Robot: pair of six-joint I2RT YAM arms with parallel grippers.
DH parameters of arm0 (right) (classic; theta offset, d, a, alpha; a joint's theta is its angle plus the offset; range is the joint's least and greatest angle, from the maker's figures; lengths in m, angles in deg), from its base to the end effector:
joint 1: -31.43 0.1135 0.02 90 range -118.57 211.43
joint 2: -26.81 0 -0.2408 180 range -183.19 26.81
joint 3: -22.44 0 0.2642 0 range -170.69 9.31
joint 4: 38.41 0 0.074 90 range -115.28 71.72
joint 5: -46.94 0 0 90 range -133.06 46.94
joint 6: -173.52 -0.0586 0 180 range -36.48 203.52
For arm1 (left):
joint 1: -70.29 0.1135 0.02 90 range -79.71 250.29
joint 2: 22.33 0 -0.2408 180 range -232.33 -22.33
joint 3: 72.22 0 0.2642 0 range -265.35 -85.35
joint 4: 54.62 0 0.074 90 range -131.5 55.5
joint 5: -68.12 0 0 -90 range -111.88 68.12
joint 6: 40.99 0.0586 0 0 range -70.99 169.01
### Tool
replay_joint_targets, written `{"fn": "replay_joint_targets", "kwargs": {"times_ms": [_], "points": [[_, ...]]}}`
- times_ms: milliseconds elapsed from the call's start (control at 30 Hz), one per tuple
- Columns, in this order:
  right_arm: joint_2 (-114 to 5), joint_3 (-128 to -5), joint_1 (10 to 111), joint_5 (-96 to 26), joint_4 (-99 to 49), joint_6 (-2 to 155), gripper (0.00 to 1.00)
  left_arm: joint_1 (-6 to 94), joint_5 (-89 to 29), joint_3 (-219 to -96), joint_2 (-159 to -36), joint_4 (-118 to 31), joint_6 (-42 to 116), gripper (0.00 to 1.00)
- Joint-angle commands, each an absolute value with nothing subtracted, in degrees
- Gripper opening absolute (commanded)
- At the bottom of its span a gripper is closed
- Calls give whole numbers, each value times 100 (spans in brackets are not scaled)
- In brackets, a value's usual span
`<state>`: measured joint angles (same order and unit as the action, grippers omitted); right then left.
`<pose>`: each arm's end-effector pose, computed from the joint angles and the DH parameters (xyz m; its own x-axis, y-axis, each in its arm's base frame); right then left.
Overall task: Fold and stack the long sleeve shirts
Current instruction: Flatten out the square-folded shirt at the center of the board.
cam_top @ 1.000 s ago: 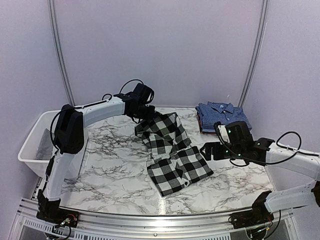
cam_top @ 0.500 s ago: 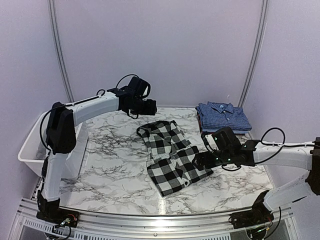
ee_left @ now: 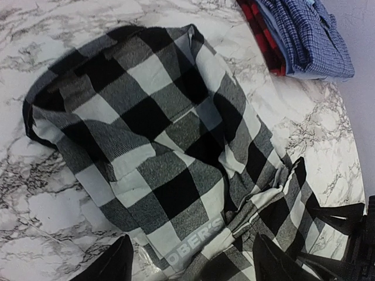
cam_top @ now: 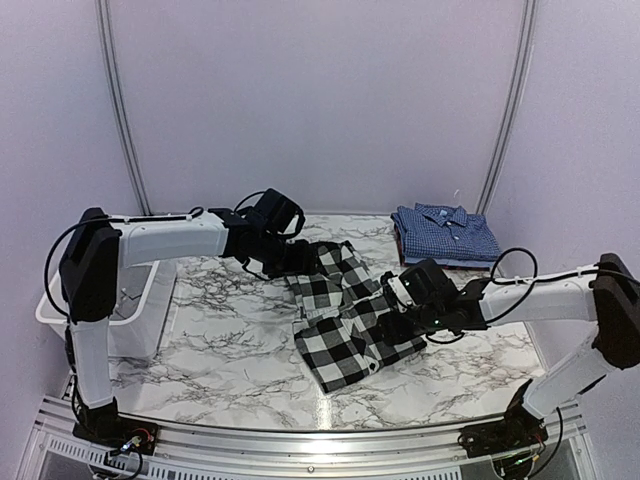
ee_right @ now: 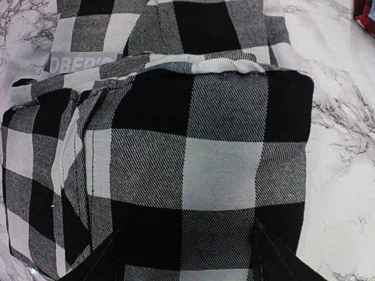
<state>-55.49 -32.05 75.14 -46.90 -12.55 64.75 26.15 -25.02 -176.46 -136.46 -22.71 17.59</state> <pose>0.2195 0.2044 0.1221 -0.7640 -0.2862 -0.5783 -0.4383 0.8880 0.1395 0.3404 -0.3348 0.1996 -0.7860 0.0374 -0.6171 0.3691 0.8292 -0.4198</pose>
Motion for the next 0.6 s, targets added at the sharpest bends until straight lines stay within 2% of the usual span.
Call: {"fn": "replay_joint_targets", "kwargs": {"times_ms": [0,300,567], "points": [[-5777,-3385,7620,-4798,-1393,6473,64,2536,-2980,-17462,-13872,-2954,1333,72],[-6067,-3293,8134,-4678,-1377,6210,45,2532,-3044,-18008,-14827,-3183,1345,72],[-6039,-3459,8907,-3996,-1537,5595,44,3051,-3057,-18595,-15586,-3018,1433,72]]}}
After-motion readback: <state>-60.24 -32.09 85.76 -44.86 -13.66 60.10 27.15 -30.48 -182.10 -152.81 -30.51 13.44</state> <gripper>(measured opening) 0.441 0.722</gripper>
